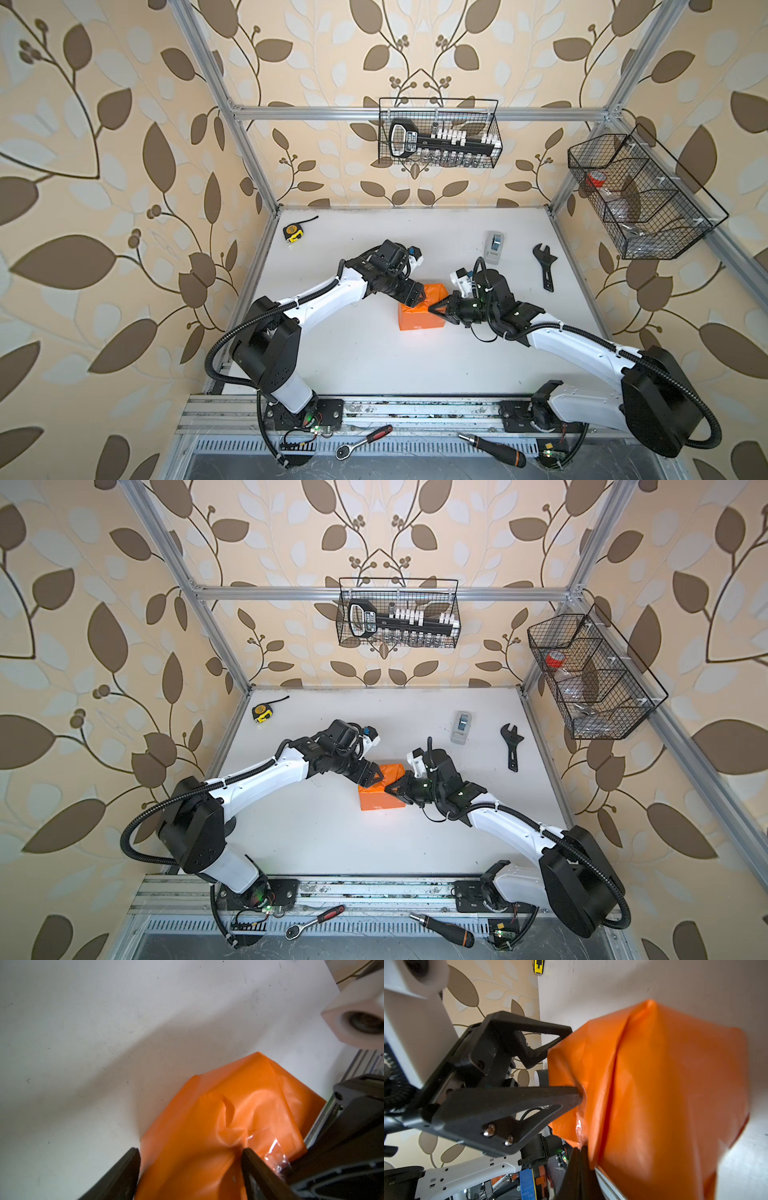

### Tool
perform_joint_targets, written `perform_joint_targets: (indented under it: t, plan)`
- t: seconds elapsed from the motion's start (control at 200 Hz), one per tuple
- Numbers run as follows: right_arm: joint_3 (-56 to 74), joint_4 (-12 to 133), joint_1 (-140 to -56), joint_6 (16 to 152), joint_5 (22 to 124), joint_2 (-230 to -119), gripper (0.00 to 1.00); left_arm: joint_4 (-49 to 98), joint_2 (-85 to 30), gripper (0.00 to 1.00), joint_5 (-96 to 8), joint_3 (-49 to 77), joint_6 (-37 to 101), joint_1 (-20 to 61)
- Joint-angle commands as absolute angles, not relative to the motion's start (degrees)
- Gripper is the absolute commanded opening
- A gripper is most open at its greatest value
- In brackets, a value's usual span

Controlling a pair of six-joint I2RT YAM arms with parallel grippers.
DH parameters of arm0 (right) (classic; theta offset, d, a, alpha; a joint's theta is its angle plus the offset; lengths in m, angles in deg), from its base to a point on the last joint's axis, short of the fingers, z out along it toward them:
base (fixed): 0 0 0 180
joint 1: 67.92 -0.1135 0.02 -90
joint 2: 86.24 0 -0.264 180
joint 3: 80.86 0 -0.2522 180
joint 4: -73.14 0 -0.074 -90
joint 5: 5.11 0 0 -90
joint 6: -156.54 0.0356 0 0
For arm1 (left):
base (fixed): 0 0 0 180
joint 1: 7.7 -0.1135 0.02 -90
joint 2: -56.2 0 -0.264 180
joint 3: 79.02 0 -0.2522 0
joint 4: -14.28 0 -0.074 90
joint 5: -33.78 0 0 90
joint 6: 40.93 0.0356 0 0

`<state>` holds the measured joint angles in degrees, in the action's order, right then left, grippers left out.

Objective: Wrap a gift box in wrapping paper
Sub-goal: Stick the wrapping paper to the gift box.

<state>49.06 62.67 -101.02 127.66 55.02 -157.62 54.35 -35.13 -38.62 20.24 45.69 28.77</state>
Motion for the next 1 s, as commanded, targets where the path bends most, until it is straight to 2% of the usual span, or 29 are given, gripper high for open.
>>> perform_joint_targets:
  t: [0.0,0.35,0.42,0.5,0.615,0.995]
  plan:
    - [50.5,62.5,-100.9,128.6,54.8,-158.4,0.00,60.5,-36.1,0.78,-41.2,22.0,47.3,30.2]
    - [53.6,64.9,-100.2,130.5,56.1,-159.5,0.00,60.6,-36.1,0.78,-41.2,22.0,47.3,30.2]
    - [54.0,64.5,-100.4,130.8,56.8,-159.3,0.08,60.5,-36.1,0.78,-41.2,22.2,47.3,30.2]
    - [54.4,64.2,-100.4,131.4,57.6,-158.8,0.09,60.3,-36.2,0.78,-41.1,22.2,47.3,30.2]
    - [54.6,62.2,-100.6,131.8,60.1,-157.6,0.19,60.5,-36.4,0.78,-41.3,22.2,47.4,30.3]
    - [53.1,54.7,-101.6,132.7,65.5,-156.0,0.26,60.0,-36.7,0.78,-41.2,22.1,47.3,30.3]
